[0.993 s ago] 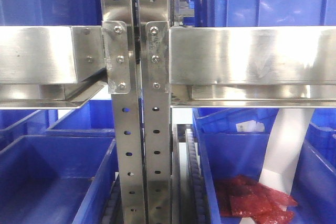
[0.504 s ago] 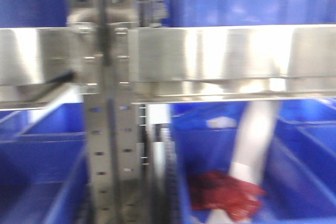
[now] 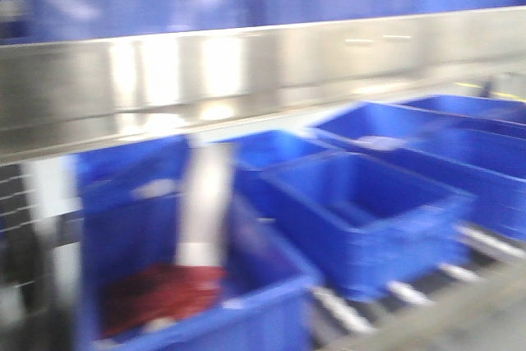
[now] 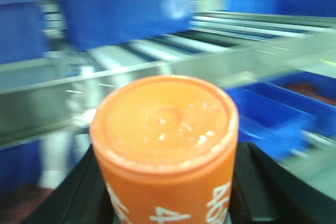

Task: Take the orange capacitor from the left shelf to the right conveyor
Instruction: 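Back away from the shelf holding the cylinder in the right gripper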

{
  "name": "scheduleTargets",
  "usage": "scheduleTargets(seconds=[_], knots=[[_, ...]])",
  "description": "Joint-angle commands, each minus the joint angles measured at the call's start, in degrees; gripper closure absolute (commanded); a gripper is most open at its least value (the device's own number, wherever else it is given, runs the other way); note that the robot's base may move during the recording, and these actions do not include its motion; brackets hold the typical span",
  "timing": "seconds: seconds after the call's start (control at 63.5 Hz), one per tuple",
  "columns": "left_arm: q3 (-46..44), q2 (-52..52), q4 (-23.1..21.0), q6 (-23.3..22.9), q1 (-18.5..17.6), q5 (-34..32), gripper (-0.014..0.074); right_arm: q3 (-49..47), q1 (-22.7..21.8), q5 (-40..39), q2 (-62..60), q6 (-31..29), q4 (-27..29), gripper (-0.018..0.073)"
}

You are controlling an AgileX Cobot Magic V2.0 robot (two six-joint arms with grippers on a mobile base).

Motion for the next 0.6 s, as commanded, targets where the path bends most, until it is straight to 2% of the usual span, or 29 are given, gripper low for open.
scheduleTargets(seconds=[0.0, 0.583], knots=[[-0.3, -0.6, -0.2, -0.1, 0.0, -5.0, 0.0723, -1.6, -0.3, -5.1, 0.7, -0.2, -0.6, 0.0354], [-0.3, -0.6, -0.2, -0.1, 0.2, -5.0, 0.0723, -1.6, -0.3, -5.1, 0.7, -0.2, -0.6, 0.0354]])
